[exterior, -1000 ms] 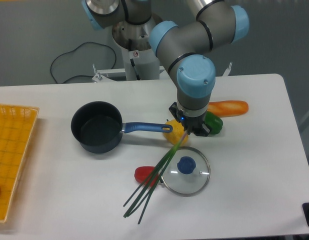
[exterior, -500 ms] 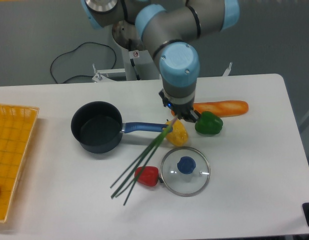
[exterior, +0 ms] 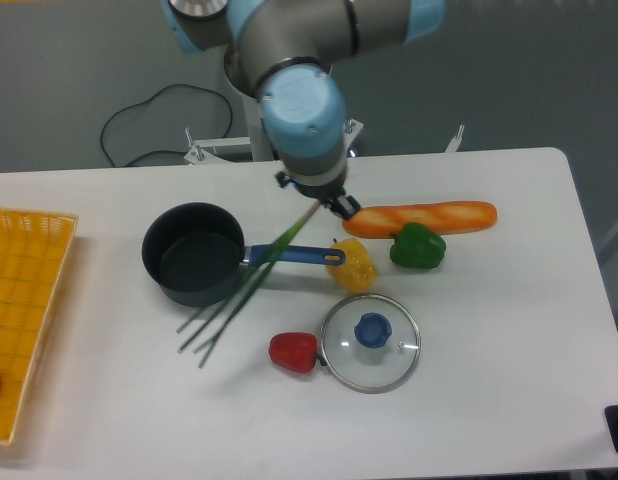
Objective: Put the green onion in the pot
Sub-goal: 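Lift the green onions and carry them over the dark saucepan, then lower the green onions into the saucepan, then open the gripper to release the onions and raise it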
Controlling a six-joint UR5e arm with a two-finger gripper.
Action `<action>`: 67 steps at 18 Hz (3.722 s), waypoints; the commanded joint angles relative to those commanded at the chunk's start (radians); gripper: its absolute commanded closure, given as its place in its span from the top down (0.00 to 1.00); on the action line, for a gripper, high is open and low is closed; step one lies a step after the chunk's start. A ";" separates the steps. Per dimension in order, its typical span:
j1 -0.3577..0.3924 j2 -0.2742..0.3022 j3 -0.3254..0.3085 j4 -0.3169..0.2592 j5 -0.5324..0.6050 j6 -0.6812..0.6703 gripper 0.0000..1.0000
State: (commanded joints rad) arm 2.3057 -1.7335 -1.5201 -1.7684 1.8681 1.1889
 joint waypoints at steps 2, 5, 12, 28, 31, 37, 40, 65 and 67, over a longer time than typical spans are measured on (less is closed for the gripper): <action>-0.014 0.035 -0.011 -0.020 0.017 -0.002 0.21; -0.038 0.090 -0.047 -0.037 0.042 -0.002 0.21; -0.120 0.126 -0.086 -0.088 0.112 -0.024 0.23; -0.173 0.109 -0.157 -0.078 0.160 -0.159 0.24; -0.184 0.100 -0.153 -0.077 0.157 -0.170 0.23; -0.210 0.071 -0.146 -0.072 0.148 -0.221 0.20; -0.207 0.072 -0.132 -0.075 0.140 -0.213 0.13; -0.204 0.042 -0.124 0.010 0.026 -0.176 0.11; -0.204 0.040 -0.121 0.010 0.026 -0.175 0.25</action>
State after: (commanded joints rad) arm 2.1016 -1.6935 -1.6414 -1.7579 1.8945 1.0140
